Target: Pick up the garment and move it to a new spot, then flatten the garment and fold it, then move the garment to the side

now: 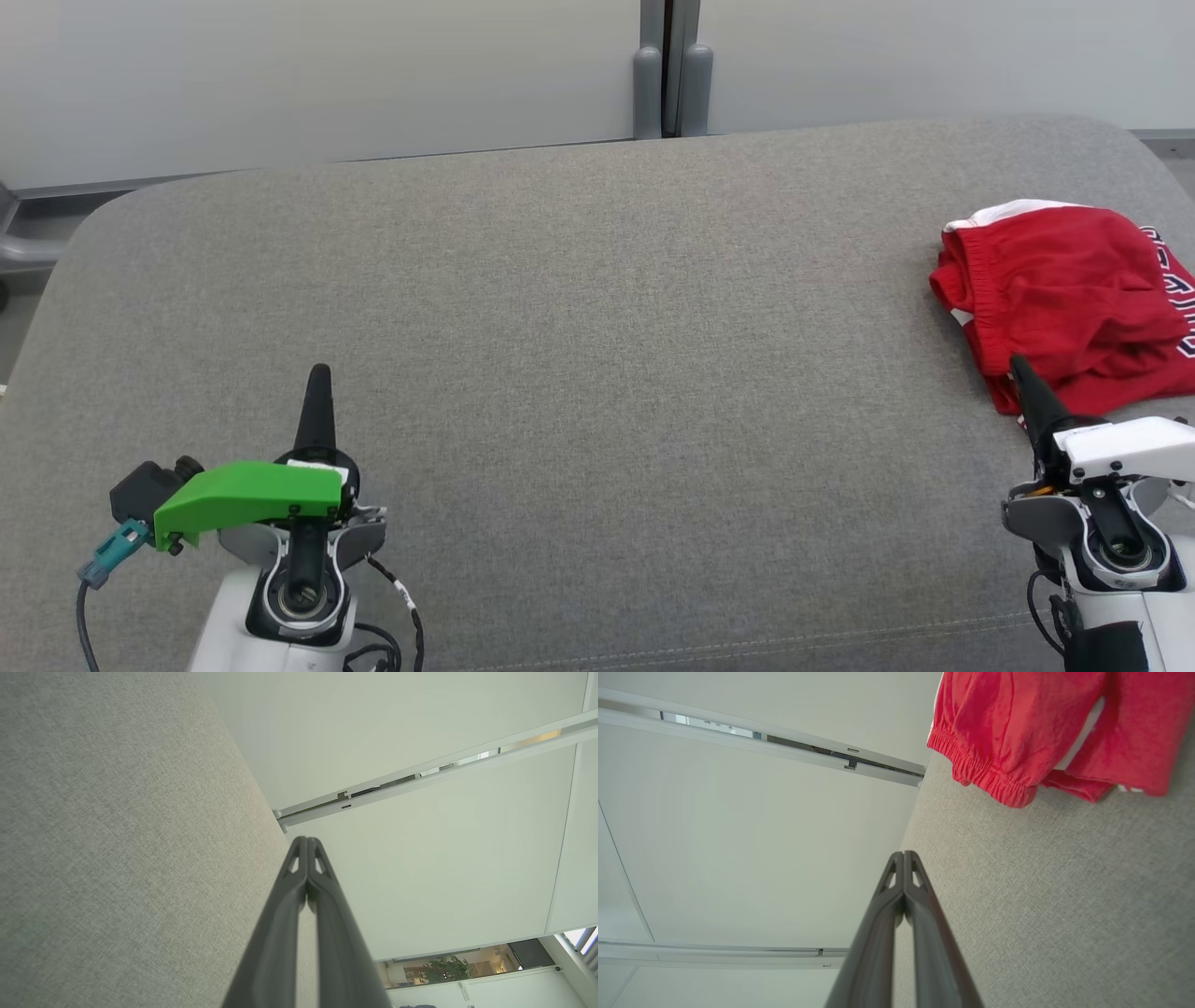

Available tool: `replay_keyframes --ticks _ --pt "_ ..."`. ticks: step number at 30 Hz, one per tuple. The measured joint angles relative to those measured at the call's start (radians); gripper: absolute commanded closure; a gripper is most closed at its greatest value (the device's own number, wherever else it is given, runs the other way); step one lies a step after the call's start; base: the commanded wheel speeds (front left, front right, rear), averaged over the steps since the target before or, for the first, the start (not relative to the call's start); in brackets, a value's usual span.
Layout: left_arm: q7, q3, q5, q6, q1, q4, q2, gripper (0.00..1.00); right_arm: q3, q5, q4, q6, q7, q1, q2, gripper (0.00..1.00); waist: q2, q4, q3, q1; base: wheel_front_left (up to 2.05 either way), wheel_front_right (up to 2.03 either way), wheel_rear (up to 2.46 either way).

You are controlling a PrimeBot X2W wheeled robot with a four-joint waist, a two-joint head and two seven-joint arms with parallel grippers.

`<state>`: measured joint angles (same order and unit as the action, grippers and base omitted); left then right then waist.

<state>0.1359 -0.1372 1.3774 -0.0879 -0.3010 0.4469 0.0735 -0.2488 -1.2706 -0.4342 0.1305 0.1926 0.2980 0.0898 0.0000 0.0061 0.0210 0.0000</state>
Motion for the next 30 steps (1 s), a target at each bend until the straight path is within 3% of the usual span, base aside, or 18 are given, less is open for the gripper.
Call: replay_keyframes --ticks 30 --pt "-0.023 0.01 0.235 -0.033 -0.068 0.053 -0.02 1.0 -0.05 -0.233 -0.087 0.0 0.068 0.078 0.015 1.0 0.0 -0.005 0.002 0.0 0.0 0.0 0.0"
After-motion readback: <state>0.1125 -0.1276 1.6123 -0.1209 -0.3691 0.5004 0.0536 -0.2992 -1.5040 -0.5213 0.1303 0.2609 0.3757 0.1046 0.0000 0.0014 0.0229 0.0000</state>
